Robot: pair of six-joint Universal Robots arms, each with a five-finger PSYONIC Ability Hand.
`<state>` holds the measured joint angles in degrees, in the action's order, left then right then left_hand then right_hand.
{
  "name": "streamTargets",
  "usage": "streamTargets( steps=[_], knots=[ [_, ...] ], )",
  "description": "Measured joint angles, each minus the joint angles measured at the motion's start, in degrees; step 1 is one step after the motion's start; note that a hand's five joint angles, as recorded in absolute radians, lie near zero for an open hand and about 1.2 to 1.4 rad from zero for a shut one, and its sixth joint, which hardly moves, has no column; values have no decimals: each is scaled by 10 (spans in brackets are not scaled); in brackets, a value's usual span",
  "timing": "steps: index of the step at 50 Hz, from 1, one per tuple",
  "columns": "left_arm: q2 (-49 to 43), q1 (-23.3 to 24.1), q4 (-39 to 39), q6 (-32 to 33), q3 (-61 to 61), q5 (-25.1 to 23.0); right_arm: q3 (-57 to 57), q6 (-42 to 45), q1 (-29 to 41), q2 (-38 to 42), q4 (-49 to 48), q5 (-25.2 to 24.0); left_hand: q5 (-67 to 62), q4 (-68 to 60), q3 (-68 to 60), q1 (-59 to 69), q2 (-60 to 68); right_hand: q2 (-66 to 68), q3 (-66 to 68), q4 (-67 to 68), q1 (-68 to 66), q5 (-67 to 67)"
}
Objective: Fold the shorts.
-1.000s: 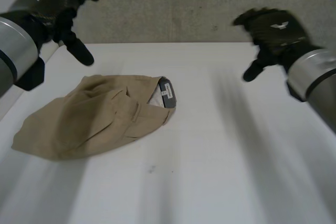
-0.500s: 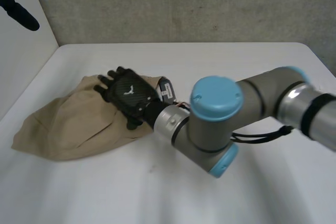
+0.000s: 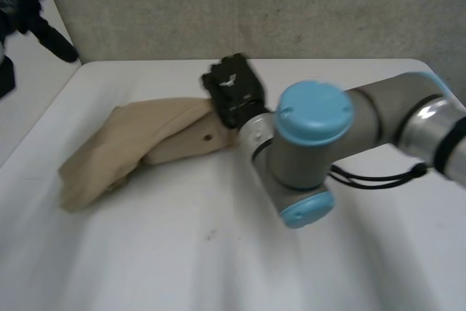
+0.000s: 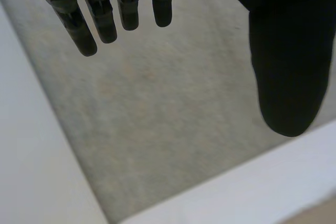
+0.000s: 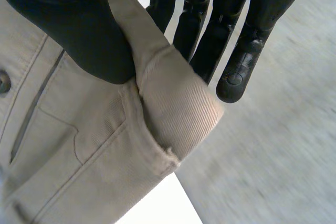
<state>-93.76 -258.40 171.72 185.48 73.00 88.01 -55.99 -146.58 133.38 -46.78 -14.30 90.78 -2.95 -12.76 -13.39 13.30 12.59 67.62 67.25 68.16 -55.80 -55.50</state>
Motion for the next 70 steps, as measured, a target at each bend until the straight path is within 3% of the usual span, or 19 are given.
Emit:
streamTargets(
  steps=[5,13,22,33,42,49,53,55,57,58,64,70],
  knots=[
    [0,38,-19,-9,67,-11,-74,-5,-36,-70,22,24,-2,-2,-1,2,2,0,3,1,0,0],
    [5,107,-40,-63,226,-12,-171,-47,-79,-147,74,22,-36,-36,-25,29,37,0,3,2,0,0],
    [-5,164,26,-138,353,22,-223,-119,-95,-181,122,16,-36,-36,-25,29,38,0,9,2,0,0],
    [-28,194,59,-167,388,107,-233,-146,-92,-197,128,13,-80,-82,-74,75,82,0,11,2,0,0],
    [-30,205,68,-161,404,110,-232,-146,-89,-200,127,11,-81,-82,-74,75,82,0,12,2,0,0],
    [-77,201,122,-158,391,112,-243,-146,-93,-207,127,12,-92,-93,-85,86,94,0,12,2,0,0],
    [-109,200,154,-158,375,114,-260,-145,-94,-223,127,11,-206,-209,-202,219,216,0,12,2,0,0],
    [-124,200,169,-158,367,115,-270,-145,-95,-233,127,11,-402,-407,-399,421,419,0,11,2,0,0],
    [-133,200,180,-158,362,114,-279,-144,-95,-242,127,10,-437,-443,-434,456,454,0,12,2,0,0],
    [-138,200,187,-158,360,114,-284,-143,-96,-247,128,10,-514,-524,-513,523,529,0,12,2,0,0],
    [-143,202,196,-149,350,108,-305,-118,-101,-267,140,8,-526,-555,-545,523,558,0,12,2,0,0],
    [-89,202,135,-92,334,84,-318,-29,-121,-290,209,0,-526,-556,-545,523,558,0,11,2,0,0]
  ],
)
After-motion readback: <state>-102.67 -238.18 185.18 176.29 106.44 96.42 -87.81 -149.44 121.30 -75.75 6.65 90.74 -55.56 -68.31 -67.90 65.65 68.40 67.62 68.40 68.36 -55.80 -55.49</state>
